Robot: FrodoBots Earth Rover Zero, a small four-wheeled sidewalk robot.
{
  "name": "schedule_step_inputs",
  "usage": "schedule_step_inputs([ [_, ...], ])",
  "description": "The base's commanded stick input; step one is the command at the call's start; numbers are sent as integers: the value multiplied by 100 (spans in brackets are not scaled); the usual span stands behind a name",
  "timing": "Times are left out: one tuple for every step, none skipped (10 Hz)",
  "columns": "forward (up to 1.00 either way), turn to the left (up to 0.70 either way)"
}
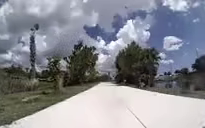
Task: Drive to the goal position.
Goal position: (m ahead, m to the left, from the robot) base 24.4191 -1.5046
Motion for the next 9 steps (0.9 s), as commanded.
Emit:
schedule_step_inputs([
  [70,0],
  [70,0],
  [70,0],
  [70,0],
  [70,0],
  [70,0],
  [70,0],
  [70,0],
  [70,0],
])
